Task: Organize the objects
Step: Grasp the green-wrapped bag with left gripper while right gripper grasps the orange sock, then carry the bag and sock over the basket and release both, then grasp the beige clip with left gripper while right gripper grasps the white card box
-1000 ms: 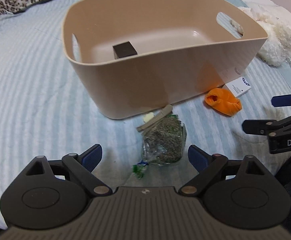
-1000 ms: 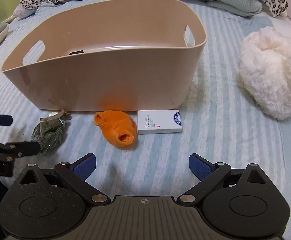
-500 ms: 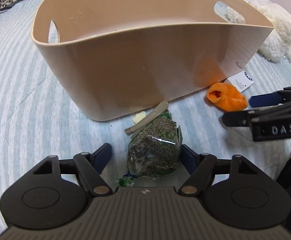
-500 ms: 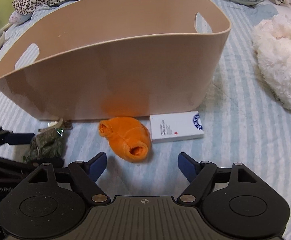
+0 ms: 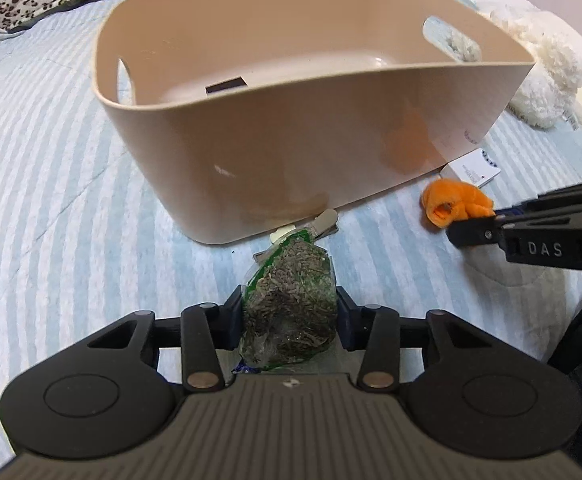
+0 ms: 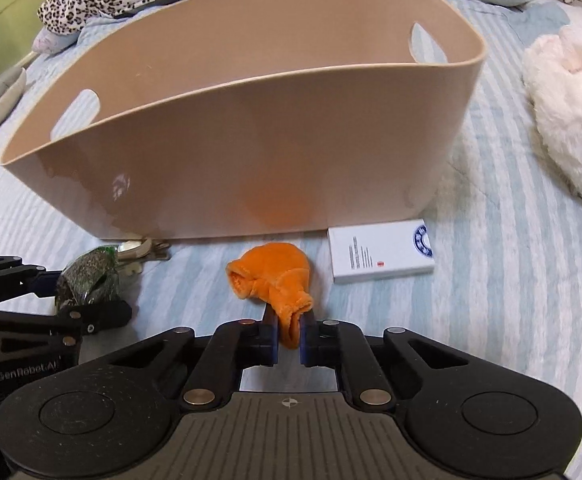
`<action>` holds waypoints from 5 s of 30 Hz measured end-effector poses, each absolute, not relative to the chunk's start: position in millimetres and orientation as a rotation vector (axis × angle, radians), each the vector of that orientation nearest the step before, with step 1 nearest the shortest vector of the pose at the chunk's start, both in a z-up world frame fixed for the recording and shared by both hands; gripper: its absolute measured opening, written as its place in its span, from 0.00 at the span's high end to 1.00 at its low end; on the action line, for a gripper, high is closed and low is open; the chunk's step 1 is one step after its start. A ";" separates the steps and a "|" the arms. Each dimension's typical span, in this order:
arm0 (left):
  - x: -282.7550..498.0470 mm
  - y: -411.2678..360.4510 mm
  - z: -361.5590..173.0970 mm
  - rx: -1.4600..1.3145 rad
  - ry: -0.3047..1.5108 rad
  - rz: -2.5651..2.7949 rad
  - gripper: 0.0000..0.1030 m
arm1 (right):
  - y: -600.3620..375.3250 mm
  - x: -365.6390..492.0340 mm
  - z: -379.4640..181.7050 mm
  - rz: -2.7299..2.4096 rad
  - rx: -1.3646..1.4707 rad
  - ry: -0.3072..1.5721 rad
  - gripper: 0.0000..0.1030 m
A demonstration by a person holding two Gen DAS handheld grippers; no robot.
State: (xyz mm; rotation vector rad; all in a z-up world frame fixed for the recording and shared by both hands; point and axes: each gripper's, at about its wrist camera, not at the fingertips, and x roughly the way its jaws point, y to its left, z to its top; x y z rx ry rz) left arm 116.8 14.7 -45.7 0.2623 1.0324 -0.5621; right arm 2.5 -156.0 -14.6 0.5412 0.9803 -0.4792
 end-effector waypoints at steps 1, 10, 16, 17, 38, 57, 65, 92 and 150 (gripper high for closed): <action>114.6 16.6 -41.7 0.261 1.023 -0.560 0.56 | -153.7 -0.7 -11.9 -0.479 0.537 0.974 0.92; 88.7 29.9 11.9 0.263 0.886 -0.531 0.56 | -144.0 -31.1 37.0 -0.482 0.531 0.829 0.92; 81.1 33.7 62.8 0.224 0.752 -0.508 0.56 | -149.8 -42.3 78.2 -0.496 0.480 0.716 0.91; 81.7 32.7 69.6 0.224 0.732 -0.506 0.56 | -151.3 -43.4 85.6 -0.501 0.473 0.698 0.91; 157.5 -12.4 82.2 0.325 0.673 -0.407 0.56 | -191.5 9.2 93.9 -0.541 0.347 0.641 0.91; 205.4 -30.0 16.4 0.363 0.838 -0.421 0.54 | -209.1 54.7 46.3 -0.560 0.334 0.804 0.77; 181.2 -17.8 50.5 0.331 0.774 -0.405 0.31 | -192.9 27.7 75.3 -0.596 0.296 0.720 0.39; 122.3 35.8 -12.2 0.264 0.986 -0.401 0.24 | -181.5 -35.8 34.7 -0.592 0.481 0.915 0.12; 116.7 41.1 -3.5 0.201 0.936 -0.436 0.46 | -168.1 -29.5 20.8 -0.655 0.394 0.876 0.46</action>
